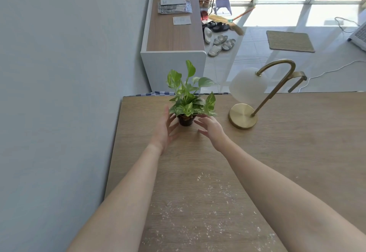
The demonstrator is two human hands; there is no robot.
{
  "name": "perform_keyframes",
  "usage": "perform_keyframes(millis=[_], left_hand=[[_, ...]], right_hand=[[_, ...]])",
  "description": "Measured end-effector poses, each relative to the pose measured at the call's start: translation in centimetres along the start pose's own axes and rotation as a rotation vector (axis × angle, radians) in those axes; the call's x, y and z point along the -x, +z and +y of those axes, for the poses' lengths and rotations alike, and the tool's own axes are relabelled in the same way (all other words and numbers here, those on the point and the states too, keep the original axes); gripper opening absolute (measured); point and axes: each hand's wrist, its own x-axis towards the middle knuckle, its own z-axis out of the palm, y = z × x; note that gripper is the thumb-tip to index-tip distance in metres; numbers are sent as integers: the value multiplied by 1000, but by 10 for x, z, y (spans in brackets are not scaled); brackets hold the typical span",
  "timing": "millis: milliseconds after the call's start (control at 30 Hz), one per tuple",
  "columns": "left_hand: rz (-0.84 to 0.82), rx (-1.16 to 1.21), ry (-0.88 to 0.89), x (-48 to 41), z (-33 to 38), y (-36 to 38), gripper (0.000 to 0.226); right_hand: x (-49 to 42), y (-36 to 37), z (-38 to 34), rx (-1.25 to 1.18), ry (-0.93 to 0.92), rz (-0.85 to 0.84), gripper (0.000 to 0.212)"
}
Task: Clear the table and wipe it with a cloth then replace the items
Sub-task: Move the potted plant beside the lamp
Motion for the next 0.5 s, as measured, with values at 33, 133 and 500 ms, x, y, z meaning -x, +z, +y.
perform_keyframes(millis=[33,133,500], left_hand=[[-7,-4,-1,1,0,-1,107],[0,-33,-14,2,-1,-2,93],[157,-366,208,53,-15,-14,54]], right_hand=[[-1,-1,3,-15,5,8,24],[-1,-1,8,-8,-1,-13,26],[47,-40,12,223,-131,-26,50]])
